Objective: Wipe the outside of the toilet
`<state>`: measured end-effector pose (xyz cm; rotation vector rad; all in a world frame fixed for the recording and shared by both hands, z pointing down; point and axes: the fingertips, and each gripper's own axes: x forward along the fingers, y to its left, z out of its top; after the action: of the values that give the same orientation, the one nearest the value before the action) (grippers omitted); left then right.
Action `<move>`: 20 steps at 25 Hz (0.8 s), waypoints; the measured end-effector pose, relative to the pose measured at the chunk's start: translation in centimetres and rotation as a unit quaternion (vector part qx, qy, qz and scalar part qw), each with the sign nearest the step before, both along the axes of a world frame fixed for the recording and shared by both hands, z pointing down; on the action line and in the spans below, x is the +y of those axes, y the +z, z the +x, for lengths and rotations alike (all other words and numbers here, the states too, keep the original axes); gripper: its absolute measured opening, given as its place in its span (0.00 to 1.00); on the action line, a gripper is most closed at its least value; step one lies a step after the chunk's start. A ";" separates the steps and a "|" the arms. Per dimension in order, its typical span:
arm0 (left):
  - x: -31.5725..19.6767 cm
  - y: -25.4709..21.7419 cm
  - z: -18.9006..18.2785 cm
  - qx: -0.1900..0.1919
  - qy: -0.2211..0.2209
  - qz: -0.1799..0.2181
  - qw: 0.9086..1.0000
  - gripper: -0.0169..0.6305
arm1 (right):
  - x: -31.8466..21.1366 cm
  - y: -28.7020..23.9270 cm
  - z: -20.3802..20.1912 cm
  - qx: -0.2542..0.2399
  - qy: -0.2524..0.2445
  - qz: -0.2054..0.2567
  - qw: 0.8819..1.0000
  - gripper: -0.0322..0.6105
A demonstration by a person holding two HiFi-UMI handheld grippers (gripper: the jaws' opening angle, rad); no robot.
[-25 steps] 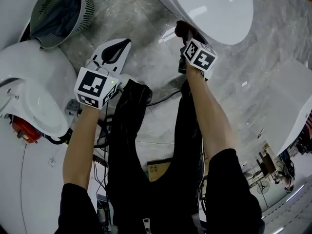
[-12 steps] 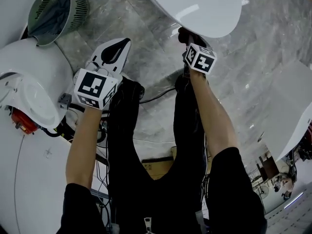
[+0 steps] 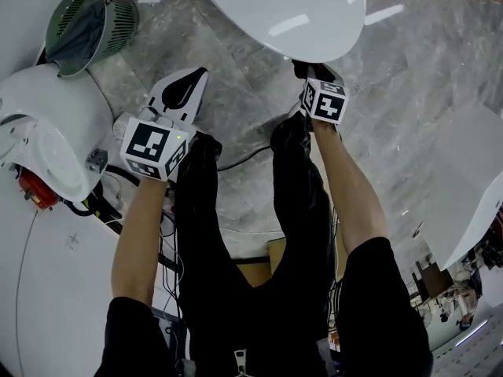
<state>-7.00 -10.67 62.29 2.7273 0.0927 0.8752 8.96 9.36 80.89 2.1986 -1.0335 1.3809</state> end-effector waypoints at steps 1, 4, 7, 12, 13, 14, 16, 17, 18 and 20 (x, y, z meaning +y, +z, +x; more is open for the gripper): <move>0.4 -0.2 0.3 0.000 -0.003 0.001 1.000 0.03 | 0.3 0.0 0.3 0.004 -0.022 -0.005 1.000 0.14; 1.4 -0.7 1.5 0.002 -0.014 0.004 1.000 0.03 | 0.9 -0.2 1.5 0.014 -0.083 -0.016 0.996 0.14; 2.3 -1.2 2.8 0.003 -0.024 0.010 1.000 0.03 | 1.7 -0.3 3.3 0.018 -0.107 -0.020 0.994 0.14; 2.9 -2.6 5.0 0.015 -0.078 0.018 0.997 0.03 | 2.6 -1.9 6.1 0.025 -0.125 -0.009 0.992 0.14; 2.9 -3.2 5.2 0.017 -0.094 0.016 0.995 0.03 | 3.0 -2.6 6.5 0.022 -0.117 -0.007 0.993 0.14; 3.1 -4.0 5.3 0.019 -0.109 0.013 0.994 0.03 | 3.7 -3.5 6.9 0.022 -0.112 -0.008 0.993 0.15; 4.1 -5.8 5.6 0.021 -0.129 0.007 0.991 0.03 | 5.2 -5.7 7.9 0.024 -0.115 -0.015 0.993 0.15; 4.8 -6.9 5.8 0.021 -0.134 0.005 0.991 0.03 | 5.8 -7.1 8.4 0.026 -0.121 -0.017 0.992 0.15; 5.5 -8.0 6.0 0.020 -0.137 0.005 0.990 0.03 | 6.4 -8.7 8.8 0.029 -0.130 -0.017 0.991 0.15; 6.6 -10.4 6.2 0.019 -0.138 0.008 0.990 0.03 | 7.1 -12.2 9.3 0.037 -0.146 -0.012 0.989 0.15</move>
<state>-0.85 -4.09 51.90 2.6836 -0.2779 0.7484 18.30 16.43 68.71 1.9694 -1.2469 1.1671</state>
